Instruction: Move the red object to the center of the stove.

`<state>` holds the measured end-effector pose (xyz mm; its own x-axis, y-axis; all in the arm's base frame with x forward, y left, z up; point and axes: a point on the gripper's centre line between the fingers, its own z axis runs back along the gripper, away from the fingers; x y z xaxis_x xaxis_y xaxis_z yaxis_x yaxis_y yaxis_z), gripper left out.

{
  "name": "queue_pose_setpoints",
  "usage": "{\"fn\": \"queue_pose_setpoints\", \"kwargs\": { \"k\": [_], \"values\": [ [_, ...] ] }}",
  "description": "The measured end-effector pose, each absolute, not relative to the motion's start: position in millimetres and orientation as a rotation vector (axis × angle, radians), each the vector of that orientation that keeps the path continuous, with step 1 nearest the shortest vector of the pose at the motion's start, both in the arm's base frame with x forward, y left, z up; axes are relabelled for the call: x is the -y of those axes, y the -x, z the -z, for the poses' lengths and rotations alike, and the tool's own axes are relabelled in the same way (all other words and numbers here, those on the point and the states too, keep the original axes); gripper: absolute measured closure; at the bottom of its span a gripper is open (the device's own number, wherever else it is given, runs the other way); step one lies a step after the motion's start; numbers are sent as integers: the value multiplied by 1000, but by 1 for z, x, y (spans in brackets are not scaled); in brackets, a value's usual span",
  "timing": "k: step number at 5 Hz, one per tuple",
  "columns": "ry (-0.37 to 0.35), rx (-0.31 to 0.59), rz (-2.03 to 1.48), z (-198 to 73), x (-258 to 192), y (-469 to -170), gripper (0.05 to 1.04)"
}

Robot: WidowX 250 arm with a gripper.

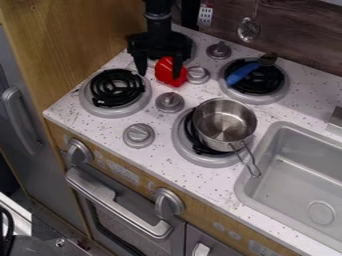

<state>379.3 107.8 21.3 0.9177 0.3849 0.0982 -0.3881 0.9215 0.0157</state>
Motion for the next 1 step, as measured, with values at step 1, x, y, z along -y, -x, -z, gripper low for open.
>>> {"fn": "queue_pose_setpoints", "kwargs": {
  "k": [1],
  "values": [
    [-8,75,-374,-36,-94,-347,100]
  ]
}}
